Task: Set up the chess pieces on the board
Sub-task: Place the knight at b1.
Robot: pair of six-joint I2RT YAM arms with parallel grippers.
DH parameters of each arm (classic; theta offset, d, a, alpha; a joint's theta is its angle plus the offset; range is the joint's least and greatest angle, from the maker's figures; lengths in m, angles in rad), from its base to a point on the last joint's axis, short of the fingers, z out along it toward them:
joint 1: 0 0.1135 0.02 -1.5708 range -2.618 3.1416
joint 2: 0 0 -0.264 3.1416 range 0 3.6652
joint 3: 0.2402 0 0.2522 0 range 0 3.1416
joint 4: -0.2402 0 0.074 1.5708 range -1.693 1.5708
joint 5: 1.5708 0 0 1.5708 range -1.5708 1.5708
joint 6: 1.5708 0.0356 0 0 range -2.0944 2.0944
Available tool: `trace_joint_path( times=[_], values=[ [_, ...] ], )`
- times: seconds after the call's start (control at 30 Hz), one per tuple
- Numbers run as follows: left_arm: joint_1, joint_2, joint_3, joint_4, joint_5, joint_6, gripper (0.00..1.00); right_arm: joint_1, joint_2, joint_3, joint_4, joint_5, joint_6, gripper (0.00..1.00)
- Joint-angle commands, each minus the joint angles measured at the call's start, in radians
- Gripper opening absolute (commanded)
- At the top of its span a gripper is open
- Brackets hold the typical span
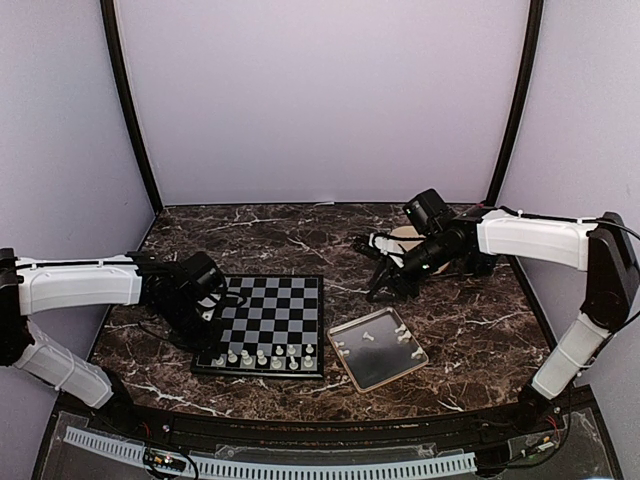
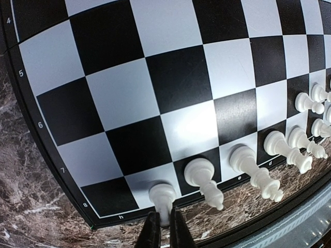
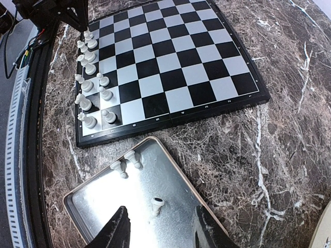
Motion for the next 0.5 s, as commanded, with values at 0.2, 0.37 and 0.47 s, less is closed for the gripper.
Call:
trace_joint_path(
  times=[0.2,0.37,0.47],
  values=[
    [0.002,0.001,-0.002,-0.009,-0.032,0.015,0.15,0.001,0.005,-0.011,0.024,-0.01,-0.013,0.42],
    [0.001,0.007,0.005,-0.001,-0.024,0.015,0.2,0.001,0.002,-0.012,0.023,-0.011,-0.013,0.42],
    [0.001,0.0,0.02,-0.016,-0.032,0.015,0.23,0.002,-0.002,-0.012,0.02,-0.009,-0.014,0.42]
  ],
)
